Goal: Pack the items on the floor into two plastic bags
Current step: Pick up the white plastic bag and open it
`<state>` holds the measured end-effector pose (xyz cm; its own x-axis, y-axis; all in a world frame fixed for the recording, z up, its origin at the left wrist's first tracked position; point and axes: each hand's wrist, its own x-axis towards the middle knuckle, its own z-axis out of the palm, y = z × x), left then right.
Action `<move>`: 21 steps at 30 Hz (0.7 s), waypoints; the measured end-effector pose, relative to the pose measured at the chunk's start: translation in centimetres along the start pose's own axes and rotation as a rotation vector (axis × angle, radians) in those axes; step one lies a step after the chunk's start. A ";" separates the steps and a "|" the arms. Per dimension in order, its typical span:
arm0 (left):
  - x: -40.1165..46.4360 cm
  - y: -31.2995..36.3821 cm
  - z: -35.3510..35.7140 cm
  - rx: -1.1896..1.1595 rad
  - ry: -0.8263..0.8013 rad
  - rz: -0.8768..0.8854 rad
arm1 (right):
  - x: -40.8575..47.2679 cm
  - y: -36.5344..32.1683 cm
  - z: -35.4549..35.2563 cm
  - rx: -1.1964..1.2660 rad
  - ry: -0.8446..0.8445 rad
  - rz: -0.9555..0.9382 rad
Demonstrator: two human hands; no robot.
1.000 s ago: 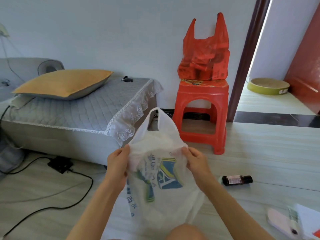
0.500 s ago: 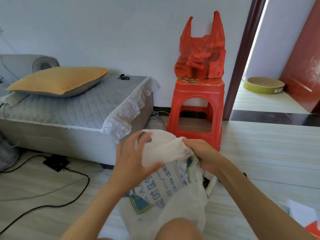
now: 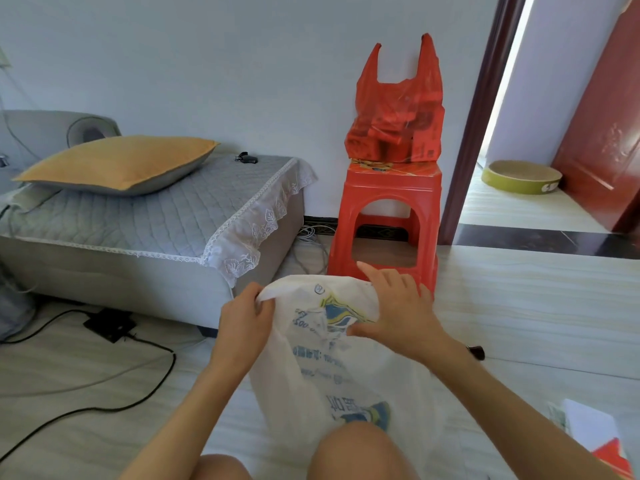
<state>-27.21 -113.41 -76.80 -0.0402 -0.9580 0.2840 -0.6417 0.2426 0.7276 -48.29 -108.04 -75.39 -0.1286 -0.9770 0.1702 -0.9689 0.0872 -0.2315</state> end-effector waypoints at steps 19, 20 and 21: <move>-1.4 -0.2 -1.8 -0.258 -0.339 -0.038 | -0.4 3.0 8.4 0.076 0.612 -0.067; -1.4 -0.3 -1.8 -0.255 -0.362 -0.020 | -0.3 2.7 8.3 0.092 0.639 -0.106; -1.4 -0.2 -2.0 -0.252 -0.368 -0.009 | -0.4 2.3 8.3 0.097 0.653 -0.162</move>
<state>-25.51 -111.86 -76.14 -0.3344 -0.9399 0.0688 -0.4388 0.2199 0.8713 -48.74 -109.09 -83.94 -0.1145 -0.6556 0.7464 -0.9673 -0.0975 -0.2340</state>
